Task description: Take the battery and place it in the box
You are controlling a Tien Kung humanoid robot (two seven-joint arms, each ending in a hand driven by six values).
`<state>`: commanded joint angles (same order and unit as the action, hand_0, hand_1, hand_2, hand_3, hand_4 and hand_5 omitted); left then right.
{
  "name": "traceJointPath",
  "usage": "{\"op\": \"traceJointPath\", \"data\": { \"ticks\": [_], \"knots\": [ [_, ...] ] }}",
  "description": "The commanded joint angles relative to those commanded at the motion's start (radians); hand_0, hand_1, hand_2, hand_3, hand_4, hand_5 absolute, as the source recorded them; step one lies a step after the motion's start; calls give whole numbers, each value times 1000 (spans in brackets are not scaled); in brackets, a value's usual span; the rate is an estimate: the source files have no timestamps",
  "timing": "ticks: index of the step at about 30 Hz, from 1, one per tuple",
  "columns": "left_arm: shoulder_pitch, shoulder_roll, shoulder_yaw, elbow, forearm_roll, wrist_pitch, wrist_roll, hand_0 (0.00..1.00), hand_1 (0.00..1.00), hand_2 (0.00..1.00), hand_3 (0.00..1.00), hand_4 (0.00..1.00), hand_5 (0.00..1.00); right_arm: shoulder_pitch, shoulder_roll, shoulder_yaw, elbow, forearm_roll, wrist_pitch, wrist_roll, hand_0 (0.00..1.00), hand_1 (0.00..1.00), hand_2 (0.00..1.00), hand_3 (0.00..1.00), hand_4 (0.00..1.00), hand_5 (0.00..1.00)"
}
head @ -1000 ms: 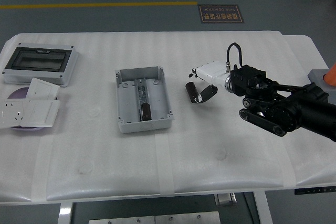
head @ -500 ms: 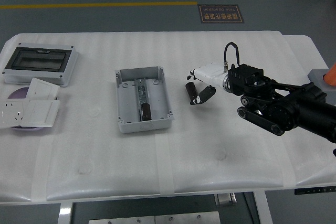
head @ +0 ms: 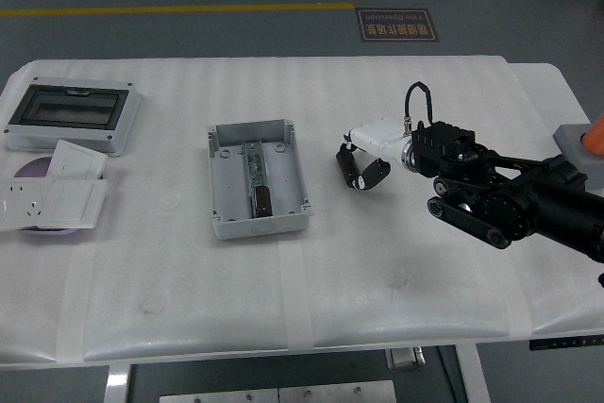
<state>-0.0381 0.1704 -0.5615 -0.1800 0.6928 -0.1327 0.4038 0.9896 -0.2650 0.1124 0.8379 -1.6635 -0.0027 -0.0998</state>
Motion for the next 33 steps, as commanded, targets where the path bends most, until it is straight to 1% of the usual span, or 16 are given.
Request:
{"op": "traceJointPath", "data": {
  "ticks": [2,4,5,8,9,12,14,17,21,24,26,28,29,33],
  "knots": [
    [0,1,4,0,-3,1,-2,667,666,620,530,424,427,0,-4,-6,4,4,-9,-2,752,696,668,711,418,166],
    [1,1,5,0,-4,2,-3,667,666,620,530,424,427,2,-12,-20,14,16,-29,-5,752,696,668,711,418,166],
    [1,1,6,0,-4,2,-4,667,666,620,530,426,429,4,-16,-28,20,24,-41,-7,748,692,664,703,391,156],
    [3,0,4,0,-2,2,-2,667,666,620,530,426,429,19,-36,-73,59,62,-100,-19,748,692,664,703,391,156],
    [3,0,4,0,-3,2,-2,667,666,620,530,426,429,24,-44,-73,79,66,-120,-25,748,692,664,703,391,156],
    [4,-1,6,0,-5,1,-2,667,666,620,529,432,439,34,-64,-26,139,52,-151,-42,745,689,661,700,362,146],
    [4,-1,8,0,-8,1,-2,667,666,620,529,432,439,31,-72,19,185,29,-160,-54,745,689,661,700,362,146],
    [5,-1,9,0,-8,0,-1,667,666,620,529,432,443,12,-73,86,253,-2,-165,-69,743,691,661,701,374,149],
    [7,-1,8,0,-7,-2,1,667,666,620,529,432,443,-31,-51,177,346,-17,-178,-76,743,691,661,701,374,149],
    [9,-1,9,0,-9,-3,1,667,666,620,529,432,444,-68,-19,241,416,-21,-194,-73,740,691,662,704,371,144],
    [9,-1,11,0,-10,-3,1,667,666,620,529,432,444,-85,4,253,447,-21,-207,-66,740,691,662,704,371,144],
    [9,-1,11,0,-10,-4,2,667,666,620,529,432,444,-100,26,246,452,-30,-214,-62,740,691,662,704,371,144],
    [9,-1,10,0,-8,-5,3,667,666,620,529,434,444,-108,38,238,445,-40,-214,-62,740,689,668,713,420,167],
    [8,-1,10,0,-7,-6,3,667,666,620,529,434,444,-126,62,207,401,-63,-202,-67,740,689,668,713,420,167]
  ]
}}
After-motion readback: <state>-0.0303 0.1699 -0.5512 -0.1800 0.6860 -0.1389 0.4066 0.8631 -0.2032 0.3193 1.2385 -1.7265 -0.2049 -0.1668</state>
